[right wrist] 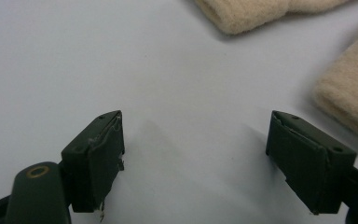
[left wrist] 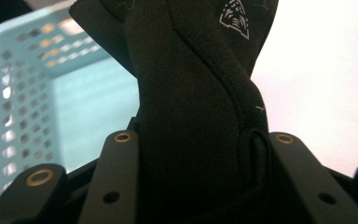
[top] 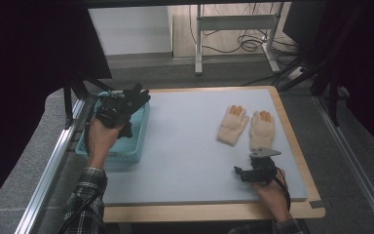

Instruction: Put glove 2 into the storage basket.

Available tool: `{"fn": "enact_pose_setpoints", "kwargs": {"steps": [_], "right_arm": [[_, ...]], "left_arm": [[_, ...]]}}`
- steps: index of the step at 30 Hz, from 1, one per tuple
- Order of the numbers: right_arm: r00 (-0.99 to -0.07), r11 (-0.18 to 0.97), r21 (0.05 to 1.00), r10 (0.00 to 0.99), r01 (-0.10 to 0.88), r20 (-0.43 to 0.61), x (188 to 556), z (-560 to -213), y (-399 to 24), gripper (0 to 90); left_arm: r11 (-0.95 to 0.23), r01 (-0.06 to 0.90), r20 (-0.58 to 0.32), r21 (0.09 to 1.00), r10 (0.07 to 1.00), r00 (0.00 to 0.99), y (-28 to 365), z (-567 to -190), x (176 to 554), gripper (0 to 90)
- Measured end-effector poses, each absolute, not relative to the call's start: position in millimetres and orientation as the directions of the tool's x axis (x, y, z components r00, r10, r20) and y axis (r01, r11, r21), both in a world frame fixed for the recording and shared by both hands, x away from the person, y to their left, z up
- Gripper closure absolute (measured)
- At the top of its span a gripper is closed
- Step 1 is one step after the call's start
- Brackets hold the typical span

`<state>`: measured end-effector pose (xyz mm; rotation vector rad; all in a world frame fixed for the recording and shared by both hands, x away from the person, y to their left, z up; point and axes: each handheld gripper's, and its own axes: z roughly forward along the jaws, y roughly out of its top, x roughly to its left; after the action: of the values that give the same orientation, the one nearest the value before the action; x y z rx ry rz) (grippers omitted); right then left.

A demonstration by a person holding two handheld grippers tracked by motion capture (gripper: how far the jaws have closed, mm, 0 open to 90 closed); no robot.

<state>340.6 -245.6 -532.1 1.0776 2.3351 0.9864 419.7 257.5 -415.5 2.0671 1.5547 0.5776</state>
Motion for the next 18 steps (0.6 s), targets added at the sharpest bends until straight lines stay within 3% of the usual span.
{"fn": "enact_pose_setpoints", "kwargs": {"steps": [18], "right_arm": [[-0.631,0.457,0.733,0.775,0.504,-0.049,341,-532,-245,18.9]], "left_arm": [[-0.121,0.893,0.085,0.434,0.992,0.093,316,-482,455,60.6]]}}
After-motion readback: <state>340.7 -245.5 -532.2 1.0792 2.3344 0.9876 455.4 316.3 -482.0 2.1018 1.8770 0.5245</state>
